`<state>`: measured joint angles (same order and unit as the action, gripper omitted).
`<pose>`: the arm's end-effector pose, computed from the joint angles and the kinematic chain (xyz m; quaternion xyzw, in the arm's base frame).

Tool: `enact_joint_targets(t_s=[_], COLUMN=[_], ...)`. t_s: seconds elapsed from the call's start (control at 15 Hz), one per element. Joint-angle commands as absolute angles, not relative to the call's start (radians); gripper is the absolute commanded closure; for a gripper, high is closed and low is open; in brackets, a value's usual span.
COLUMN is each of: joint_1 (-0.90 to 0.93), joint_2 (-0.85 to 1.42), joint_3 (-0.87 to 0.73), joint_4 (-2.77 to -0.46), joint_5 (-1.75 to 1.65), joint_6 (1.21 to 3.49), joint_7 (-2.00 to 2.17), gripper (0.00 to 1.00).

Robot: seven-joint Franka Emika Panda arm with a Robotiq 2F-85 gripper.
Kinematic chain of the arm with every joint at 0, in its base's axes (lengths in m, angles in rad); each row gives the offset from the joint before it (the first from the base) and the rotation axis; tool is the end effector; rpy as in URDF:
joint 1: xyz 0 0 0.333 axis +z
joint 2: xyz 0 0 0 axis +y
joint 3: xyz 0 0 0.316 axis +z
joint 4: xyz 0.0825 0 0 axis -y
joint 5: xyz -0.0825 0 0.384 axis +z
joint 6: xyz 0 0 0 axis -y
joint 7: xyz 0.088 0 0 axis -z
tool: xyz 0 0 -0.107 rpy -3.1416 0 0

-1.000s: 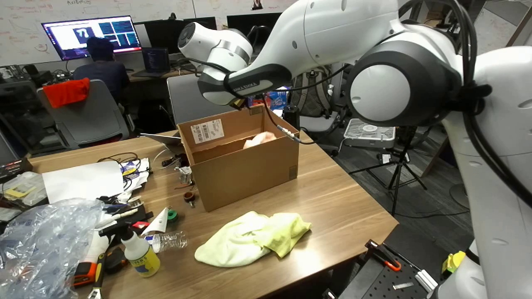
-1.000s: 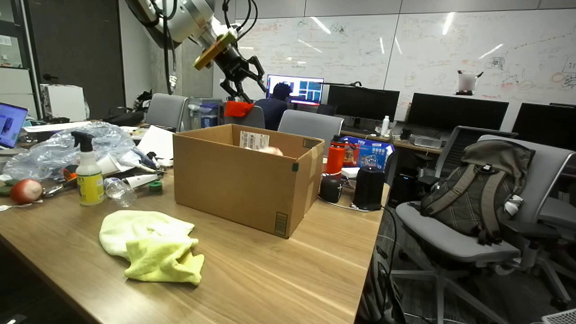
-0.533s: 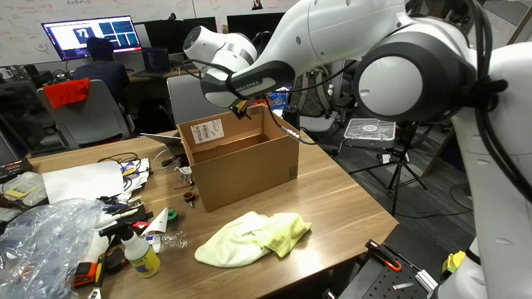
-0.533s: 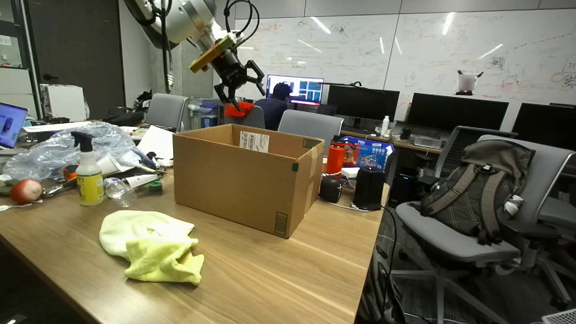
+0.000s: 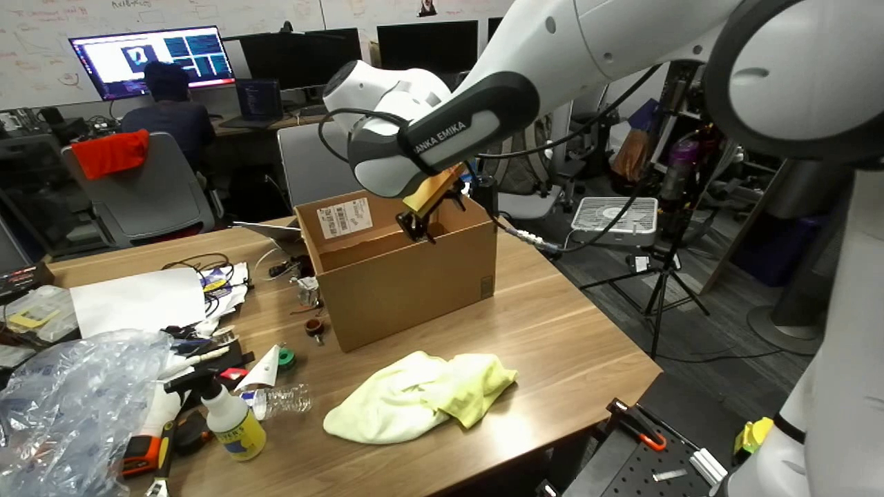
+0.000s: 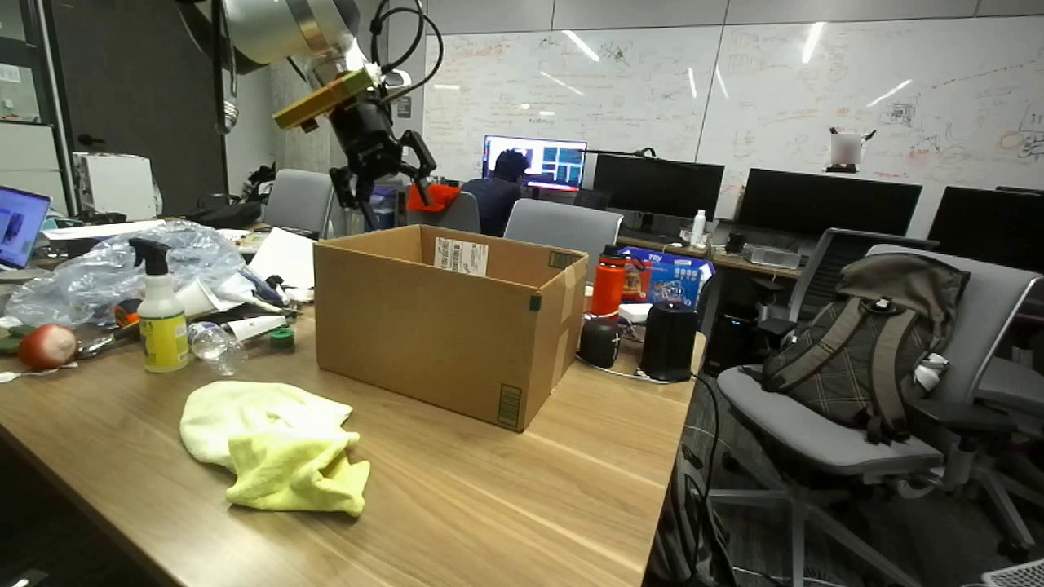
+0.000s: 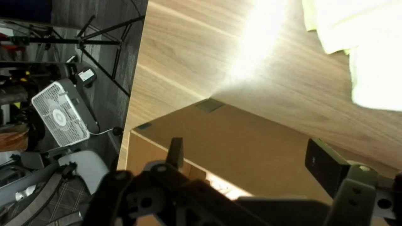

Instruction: Put the shirts and towels in the box respectively one at a time

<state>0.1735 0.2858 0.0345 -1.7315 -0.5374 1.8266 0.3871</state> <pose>0.6168 0.0860 0.4098 0.9653 0.0048 -0.0157 0.2606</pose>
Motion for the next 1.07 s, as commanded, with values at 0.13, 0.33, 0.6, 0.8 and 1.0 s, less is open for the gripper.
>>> enact_joint_targets(t_s=[0.13, 0.33, 0.6, 0.8, 1.0], joint_1=[0.167, 0.163, 0.16, 0.159, 0.158], joint_2=[0.089, 0.033, 0.0, 0.003, 0.015], joint_3=[0.066, 0.082, 0.098, 0.102, 0.102], joint_4=[-1.988, -2.091, -2.209, -2.286, -2.355], joint_5=[-0.408, -0.335, -0.234, -0.197, -0.187], joint_6=[1.848, 1.899, 1.998, 2.058, 2.097], joint_7=[0.407, 0.406, 0.395, 0.391, 0.397], gripper=[0.0, 0.0, 0.0, 0.0, 0.0])
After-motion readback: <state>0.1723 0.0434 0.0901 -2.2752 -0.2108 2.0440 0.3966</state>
